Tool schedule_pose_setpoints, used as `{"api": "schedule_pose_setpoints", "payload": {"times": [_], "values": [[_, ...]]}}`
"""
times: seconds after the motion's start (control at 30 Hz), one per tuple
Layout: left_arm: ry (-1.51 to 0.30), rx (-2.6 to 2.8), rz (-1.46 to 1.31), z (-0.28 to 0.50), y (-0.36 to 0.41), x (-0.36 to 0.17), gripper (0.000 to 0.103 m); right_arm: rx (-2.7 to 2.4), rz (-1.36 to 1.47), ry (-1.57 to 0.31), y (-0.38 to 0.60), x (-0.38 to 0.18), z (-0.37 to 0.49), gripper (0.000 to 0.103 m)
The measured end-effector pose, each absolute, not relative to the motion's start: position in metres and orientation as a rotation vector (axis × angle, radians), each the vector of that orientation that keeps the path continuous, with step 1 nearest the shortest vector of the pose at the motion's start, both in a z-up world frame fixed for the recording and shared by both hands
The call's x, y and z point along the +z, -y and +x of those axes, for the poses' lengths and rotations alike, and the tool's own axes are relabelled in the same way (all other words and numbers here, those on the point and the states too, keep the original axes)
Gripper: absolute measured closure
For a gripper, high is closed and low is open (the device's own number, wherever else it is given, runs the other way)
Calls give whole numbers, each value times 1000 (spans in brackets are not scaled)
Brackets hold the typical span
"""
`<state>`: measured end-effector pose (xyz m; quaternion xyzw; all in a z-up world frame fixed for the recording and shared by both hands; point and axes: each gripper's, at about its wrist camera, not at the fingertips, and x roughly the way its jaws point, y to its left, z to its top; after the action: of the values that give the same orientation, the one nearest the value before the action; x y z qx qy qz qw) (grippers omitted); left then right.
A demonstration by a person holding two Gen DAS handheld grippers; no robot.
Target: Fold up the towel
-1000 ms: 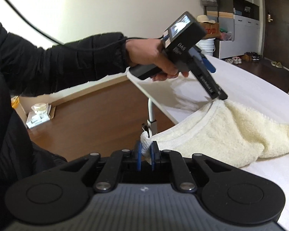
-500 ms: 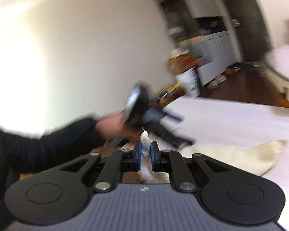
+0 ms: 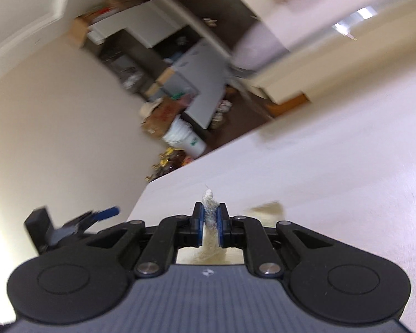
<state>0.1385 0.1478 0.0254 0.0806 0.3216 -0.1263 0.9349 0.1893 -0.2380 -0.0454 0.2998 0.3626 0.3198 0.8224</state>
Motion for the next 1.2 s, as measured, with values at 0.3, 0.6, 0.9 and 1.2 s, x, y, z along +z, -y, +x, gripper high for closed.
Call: {"api": "schedule_pose_setpoints", "payload": {"times": [0.3,0.6,0.9,1.2], "values": [[-691,-383,276,131,-118,6,4,592,598,-806,241,-69,204,92],[-709,-341,429,141,-94,-13,4,552,298,-776,220,-60,205,86],[-723,-330,436,158,-101,-20,2,539,197,-737,221,-47,190,77],[-764,-313,387,165,-109,-18,1,606,192,-640,218,-21,141,66]]}}
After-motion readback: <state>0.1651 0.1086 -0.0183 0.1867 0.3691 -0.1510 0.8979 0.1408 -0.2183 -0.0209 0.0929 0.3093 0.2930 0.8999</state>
